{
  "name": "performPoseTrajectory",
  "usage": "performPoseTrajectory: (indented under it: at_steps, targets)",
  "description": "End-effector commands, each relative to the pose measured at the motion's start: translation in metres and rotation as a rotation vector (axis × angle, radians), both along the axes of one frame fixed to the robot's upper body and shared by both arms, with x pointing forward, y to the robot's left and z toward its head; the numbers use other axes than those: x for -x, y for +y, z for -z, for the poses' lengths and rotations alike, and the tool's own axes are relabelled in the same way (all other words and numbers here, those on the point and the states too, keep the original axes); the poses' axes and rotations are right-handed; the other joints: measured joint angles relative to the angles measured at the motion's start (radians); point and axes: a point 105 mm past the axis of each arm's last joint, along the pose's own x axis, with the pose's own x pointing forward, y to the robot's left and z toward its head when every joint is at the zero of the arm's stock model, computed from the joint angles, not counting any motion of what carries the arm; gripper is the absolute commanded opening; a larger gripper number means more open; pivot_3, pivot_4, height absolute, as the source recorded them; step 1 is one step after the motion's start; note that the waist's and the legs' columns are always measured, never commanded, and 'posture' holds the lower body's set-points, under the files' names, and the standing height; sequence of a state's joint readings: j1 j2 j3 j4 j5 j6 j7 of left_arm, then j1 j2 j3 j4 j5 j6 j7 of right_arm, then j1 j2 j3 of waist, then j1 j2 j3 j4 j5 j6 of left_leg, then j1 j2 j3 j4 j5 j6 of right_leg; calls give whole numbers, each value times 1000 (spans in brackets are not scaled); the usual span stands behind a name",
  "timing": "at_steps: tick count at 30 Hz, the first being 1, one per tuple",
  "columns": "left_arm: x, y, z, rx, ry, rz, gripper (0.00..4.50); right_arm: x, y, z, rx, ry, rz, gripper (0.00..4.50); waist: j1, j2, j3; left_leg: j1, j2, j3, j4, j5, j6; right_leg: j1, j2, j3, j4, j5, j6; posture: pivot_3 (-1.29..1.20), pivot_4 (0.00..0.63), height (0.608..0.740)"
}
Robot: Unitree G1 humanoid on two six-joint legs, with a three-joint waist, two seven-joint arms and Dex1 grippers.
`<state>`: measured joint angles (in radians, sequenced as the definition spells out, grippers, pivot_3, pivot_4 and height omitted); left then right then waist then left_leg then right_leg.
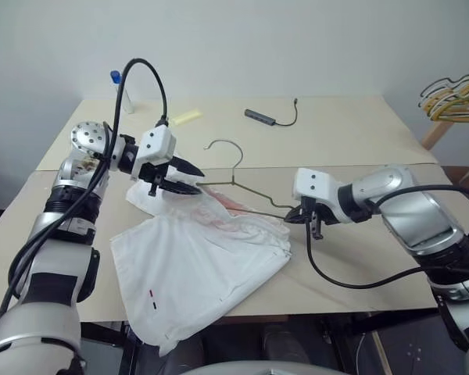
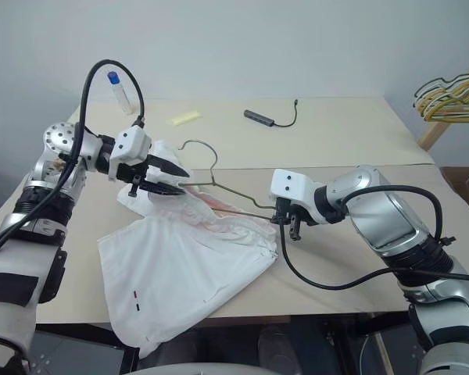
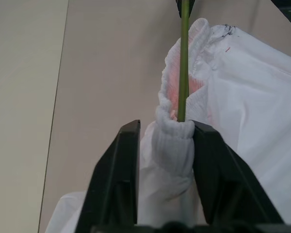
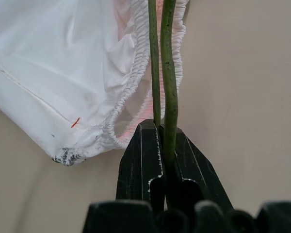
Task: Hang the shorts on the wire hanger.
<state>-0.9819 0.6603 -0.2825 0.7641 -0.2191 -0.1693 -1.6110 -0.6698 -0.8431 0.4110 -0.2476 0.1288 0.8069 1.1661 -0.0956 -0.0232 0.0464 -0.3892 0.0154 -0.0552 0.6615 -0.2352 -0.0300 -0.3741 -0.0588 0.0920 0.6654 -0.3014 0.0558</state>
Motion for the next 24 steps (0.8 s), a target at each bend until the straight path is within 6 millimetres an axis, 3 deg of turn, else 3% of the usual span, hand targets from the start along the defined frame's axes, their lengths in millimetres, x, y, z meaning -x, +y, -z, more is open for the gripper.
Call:
performPoseTrajectory:
  at_steps: [1,3,10,14,20,24]
  targets:
    - [0,1,-7,-20,-17,7,514,0,8,-18,-26,-68,-42,0,-3,0,0,0,0,0,0,0,0,0,0,0,0,0,0,-93,0,740]
    - [1,1,-6,-24,-11,13,31,0,8,-19,-28,-72,-40,0,-5,0,0,0,0,0,0,0,0,0,0,0,0,0,0,-95,0,740]
    - [0,2,-6,-24,-28,9,12,-1,8,-18,-29,-93,-45,0,-8,0,0,0,0,0,0,0,0,0,0,0,0,0,0,-94,0,740]
    - [-6,3,-14,-12,-95,-15,12,-7,9,-19,-30,-193,-75,0,-8,0,0,0,0,-1,0,0,0,0,0,0,0,0,0,-91,0,740]
    - [-17,13,-35,15,-182,-95,0,-22,-11,-38,-92,-231,31,1782,-8,0,0,0,0,-1,0,0,0,0,0,0,1,0,0,-91,0,740]
    - [-21,23,-39,-10,-221,-133,0,-35,-40,-60,-158,-288,216,3153,-6,0,0,0,0,-1,0,0,0,1,0,-1,0,0,0,-85,0,740]
